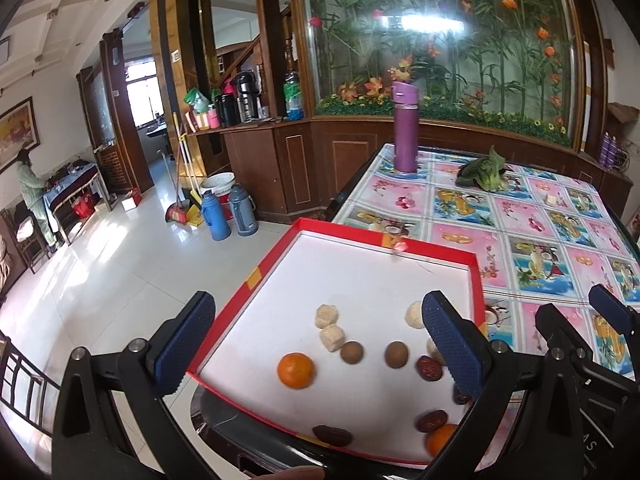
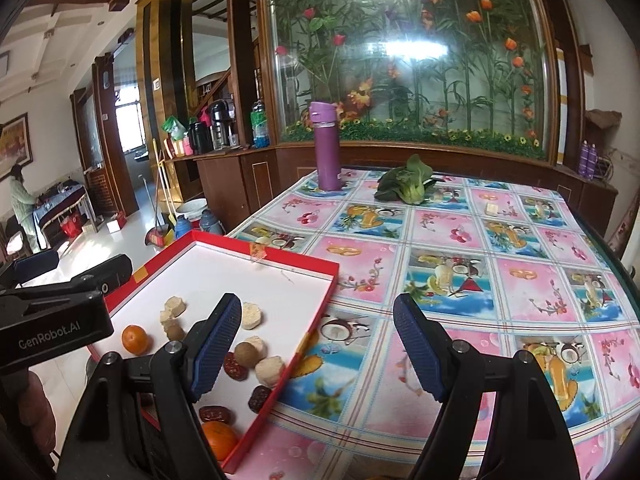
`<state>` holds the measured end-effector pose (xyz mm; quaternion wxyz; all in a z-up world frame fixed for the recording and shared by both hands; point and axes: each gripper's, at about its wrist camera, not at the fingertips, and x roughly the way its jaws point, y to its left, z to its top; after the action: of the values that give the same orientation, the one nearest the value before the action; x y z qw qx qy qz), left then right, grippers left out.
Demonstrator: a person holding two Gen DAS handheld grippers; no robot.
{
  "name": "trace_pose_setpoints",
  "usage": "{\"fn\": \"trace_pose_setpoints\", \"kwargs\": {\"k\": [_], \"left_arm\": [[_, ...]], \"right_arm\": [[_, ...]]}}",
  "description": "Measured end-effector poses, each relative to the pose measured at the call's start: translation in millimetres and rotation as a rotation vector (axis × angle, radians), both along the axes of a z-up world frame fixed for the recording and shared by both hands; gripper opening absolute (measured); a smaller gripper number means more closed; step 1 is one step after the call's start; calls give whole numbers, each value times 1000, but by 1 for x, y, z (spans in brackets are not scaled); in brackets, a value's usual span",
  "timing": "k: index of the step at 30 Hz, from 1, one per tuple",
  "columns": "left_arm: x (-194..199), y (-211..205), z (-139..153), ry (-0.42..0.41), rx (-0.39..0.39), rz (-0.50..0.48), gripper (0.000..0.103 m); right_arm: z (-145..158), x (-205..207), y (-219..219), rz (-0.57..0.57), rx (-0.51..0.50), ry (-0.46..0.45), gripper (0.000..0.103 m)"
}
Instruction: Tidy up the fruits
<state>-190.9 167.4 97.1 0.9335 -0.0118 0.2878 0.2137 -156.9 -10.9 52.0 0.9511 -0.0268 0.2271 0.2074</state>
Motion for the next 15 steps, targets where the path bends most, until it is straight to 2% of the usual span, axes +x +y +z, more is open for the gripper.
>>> {"fn": "trace_pose_setpoints", "kwargs": {"k": [10, 15], "left_arm": [[26, -57, 17, 10, 48, -120, 103], [36, -80, 25, 4, 33, -175, 103]], "right_arm": [[9, 10, -50, -94, 67, -13, 78], [18, 13, -71, -169, 75, -46, 79]]}}
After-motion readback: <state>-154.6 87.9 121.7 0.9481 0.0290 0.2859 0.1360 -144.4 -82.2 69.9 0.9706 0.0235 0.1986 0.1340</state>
